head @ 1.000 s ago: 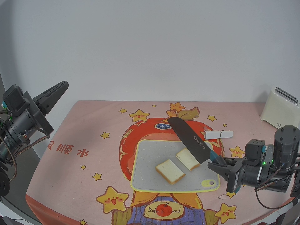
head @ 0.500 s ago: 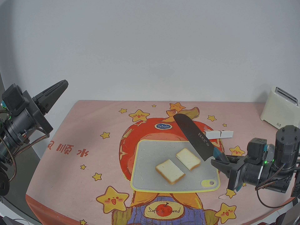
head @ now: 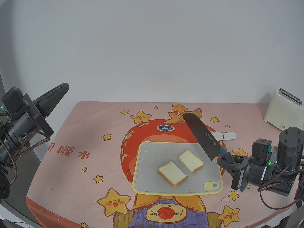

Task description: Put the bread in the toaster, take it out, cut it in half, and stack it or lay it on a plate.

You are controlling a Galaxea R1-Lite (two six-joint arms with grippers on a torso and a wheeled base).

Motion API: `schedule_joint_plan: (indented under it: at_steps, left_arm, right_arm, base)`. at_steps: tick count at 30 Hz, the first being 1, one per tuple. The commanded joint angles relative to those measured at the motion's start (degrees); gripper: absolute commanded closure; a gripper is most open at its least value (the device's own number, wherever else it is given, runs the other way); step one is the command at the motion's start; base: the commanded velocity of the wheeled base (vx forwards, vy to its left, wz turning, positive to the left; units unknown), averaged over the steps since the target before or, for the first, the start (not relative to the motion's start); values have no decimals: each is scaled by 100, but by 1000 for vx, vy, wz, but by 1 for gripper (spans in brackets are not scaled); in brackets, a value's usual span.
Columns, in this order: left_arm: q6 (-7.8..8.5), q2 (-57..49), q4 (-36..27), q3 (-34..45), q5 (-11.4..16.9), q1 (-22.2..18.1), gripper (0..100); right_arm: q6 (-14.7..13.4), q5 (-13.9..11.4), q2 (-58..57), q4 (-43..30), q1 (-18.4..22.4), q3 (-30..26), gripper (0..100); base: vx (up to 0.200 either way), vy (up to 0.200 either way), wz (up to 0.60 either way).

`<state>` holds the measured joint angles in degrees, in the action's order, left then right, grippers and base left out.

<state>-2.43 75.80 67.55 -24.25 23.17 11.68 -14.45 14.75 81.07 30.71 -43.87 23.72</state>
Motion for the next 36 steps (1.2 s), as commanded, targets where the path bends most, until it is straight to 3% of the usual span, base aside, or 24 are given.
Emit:
schedule_joint_plan:
  at_steps: [1,8,18,29,36]
  left_arm:
    - [-4,-30,-5,-1,3,1,100]
    - [-4,-48,-5,17,3,1,100]
    - [-4,-118,-5,43,47,19,100]
    - [-4,-189,-22,96,47,36,100]
    - [-4,-197,-14,148,56,45,100]
  right_arm:
    - [-23,19,14,5,19,1,100]
    - [-32,555,155,14,230,27,100]
    - [-102,599,111,14,432,53,100]
    - [-287,1109,120,5,643,203,100]
    - [-296,1197,120,5,793,247,100]
  base:
    - [0,0,0]
    - [0,0,0]
    - [0,0,0]
    - [0,0,0]
    - [0,0,0]
